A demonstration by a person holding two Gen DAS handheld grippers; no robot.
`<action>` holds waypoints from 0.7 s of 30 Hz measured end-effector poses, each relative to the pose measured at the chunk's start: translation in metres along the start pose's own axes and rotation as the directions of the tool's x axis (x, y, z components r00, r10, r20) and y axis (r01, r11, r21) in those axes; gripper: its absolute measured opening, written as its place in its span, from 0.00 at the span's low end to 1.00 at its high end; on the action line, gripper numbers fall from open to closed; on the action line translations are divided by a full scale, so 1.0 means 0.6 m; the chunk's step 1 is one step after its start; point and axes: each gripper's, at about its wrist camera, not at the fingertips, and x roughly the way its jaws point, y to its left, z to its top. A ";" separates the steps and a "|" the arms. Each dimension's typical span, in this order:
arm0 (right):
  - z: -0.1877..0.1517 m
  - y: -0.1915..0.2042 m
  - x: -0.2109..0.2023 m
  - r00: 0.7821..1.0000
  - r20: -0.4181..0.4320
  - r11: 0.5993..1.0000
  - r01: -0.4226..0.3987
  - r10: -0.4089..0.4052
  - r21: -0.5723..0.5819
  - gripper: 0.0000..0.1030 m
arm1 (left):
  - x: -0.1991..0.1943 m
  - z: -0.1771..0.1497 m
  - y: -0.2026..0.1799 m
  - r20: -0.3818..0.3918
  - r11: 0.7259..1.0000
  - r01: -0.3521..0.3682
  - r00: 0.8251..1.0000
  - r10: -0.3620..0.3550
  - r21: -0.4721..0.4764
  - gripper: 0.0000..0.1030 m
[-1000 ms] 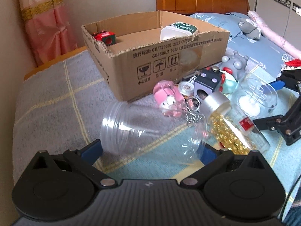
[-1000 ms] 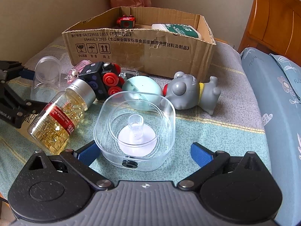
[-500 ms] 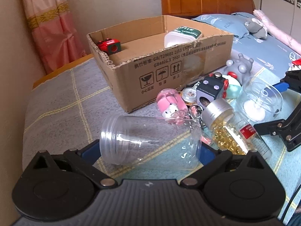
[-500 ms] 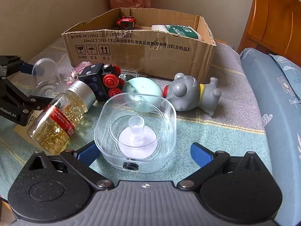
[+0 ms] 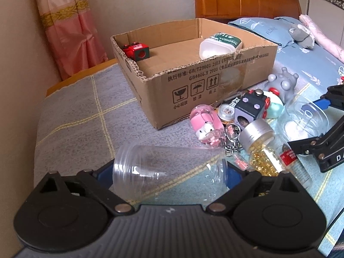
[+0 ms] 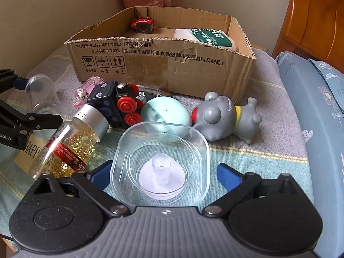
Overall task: Organize rigid objects
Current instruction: 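Close the left gripper on the clear jar while the right gripper grasps the round container, then carry the jar and container into the box and open both grippers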
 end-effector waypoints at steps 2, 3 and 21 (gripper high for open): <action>0.001 -0.001 -0.003 1.000 -0.004 1.000 -0.005 0.005 0.003 0.92 | -0.002 0.001 -0.002 -0.002 1.000 -0.005 1.000 0.005 0.003 0.92; 0.001 -0.001 -0.005 1.000 -0.005 1.000 -0.002 0.002 0.002 0.88 | -0.002 0.001 -0.002 -0.005 1.000 -0.005 1.000 0.005 0.002 0.92; 0.005 -0.016 -0.057 0.998 0.003 0.989 -0.067 0.068 -0.131 0.77 | -0.064 0.034 -0.007 -0.029 1.000 0.007 1.000 -0.008 -0.024 0.90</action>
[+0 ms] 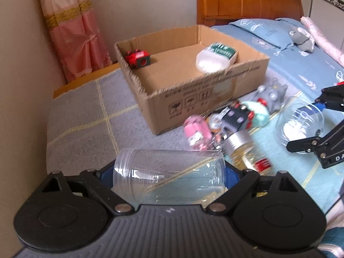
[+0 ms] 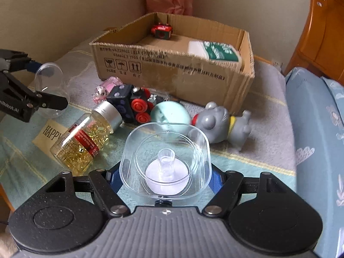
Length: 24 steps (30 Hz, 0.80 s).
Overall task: Organize rigid objects
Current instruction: 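Carry the jar and container into the box and open both grippers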
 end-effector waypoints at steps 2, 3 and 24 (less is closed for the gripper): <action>0.007 -0.006 -0.015 1.000 0.009 1.000 -0.009 0.009 -0.017 0.77 | -0.016 0.013 -0.008 0.018 1.000 0.006 1.000 -0.006 0.016 0.90; 0.009 -0.008 -0.022 1.000 0.016 1.000 -0.011 0.012 -0.025 0.77 | -0.025 0.022 -0.012 0.032 1.000 0.009 0.999 -0.010 0.027 0.90; 0.138 -0.071 -0.087 0.984 0.176 0.995 0.028 -0.011 -0.097 0.77 | 0.053 0.215 -0.023 0.101 1.000 0.009 0.995 -0.010 0.011 0.90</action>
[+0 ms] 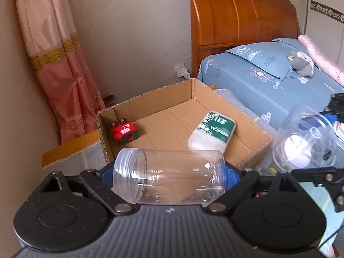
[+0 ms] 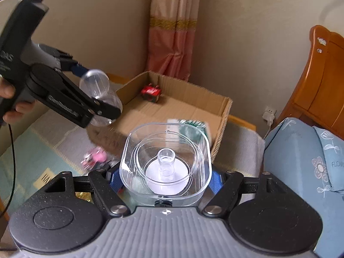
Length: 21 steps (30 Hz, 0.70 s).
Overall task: Organize rigid objects
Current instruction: 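Carry the jar and container into the box and open both grippers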
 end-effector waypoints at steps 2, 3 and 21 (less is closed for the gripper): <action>0.009 -0.009 0.002 1.000 0.004 1.000 0.005 -0.005 0.008 0.77 | 0.016 0.004 0.002 -0.009 1.000 -0.007 1.000 0.007 -0.015 0.90; 0.014 -0.014 0.002 1.000 0.006 1.000 0.008 -0.008 0.010 0.77 | 0.024 0.006 0.003 -0.012 1.000 -0.012 1.000 0.012 -0.024 0.90; 0.059 -0.036 0.057 1.000 0.005 1.000 0.011 -0.011 0.017 0.77 | -0.011 -0.045 0.023 -0.019 0.997 -0.055 0.998 0.054 -0.058 0.95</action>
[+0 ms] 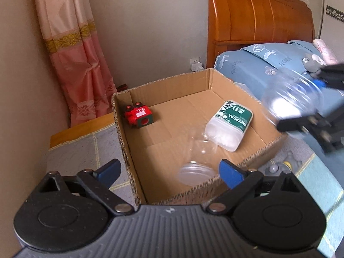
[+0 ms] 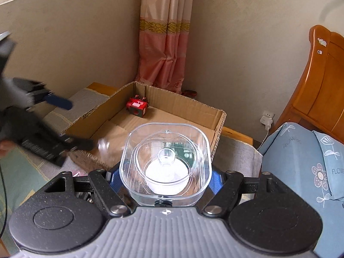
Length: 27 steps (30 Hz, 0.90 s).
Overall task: Organize rigid objects
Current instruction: 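Carry the jar and container into the box and open both grippers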
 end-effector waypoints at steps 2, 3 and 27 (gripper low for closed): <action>0.010 -0.005 0.012 1.000 -0.002 1.000 0.001 -0.001 0.006 0.77 | -0.013 -0.008 -0.001 0.007 1.000 0.003 1.000 -0.003 0.001 0.95; 0.016 -0.009 0.019 1.000 -0.005 1.000 0.003 -0.002 0.013 0.77 | -0.018 -0.011 -0.001 0.010 1.000 0.002 1.000 -0.002 0.001 0.95; 0.132 -0.048 0.212 0.997 -0.055 0.991 0.054 -0.047 0.122 0.98 | -0.067 -0.075 0.052 0.039 0.996 -0.038 0.998 0.041 -0.083 0.95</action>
